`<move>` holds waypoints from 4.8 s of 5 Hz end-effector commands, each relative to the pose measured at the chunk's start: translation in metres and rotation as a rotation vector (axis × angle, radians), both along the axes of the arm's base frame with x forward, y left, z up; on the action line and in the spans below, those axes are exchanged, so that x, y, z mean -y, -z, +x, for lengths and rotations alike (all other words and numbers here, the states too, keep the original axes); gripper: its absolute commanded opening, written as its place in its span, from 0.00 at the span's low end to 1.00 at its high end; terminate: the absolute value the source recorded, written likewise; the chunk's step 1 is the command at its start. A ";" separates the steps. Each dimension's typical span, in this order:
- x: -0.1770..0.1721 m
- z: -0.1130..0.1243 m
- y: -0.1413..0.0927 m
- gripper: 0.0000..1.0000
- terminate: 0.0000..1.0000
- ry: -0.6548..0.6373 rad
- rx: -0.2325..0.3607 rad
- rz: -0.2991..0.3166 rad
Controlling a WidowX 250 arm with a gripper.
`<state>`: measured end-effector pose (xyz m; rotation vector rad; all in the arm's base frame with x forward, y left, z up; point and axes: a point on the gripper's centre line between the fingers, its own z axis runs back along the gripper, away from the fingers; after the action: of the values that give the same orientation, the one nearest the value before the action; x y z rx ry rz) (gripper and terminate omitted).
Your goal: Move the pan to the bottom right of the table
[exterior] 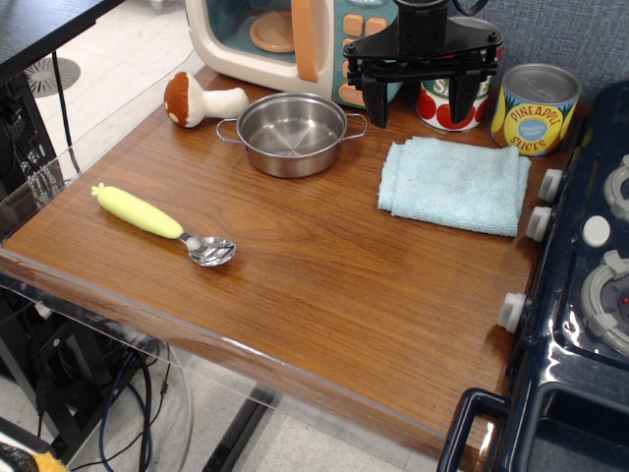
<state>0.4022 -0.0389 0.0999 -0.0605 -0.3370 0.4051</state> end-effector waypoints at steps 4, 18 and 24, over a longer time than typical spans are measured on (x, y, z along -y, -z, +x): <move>-0.058 0.009 -0.006 1.00 0.00 0.107 0.025 0.141; -0.018 -0.028 -0.032 0.00 0.00 0.204 0.049 0.231; 0.084 -0.135 0.044 0.00 0.00 0.705 -0.085 0.266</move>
<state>0.2701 -0.1287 0.0430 0.1093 -0.2272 -0.3290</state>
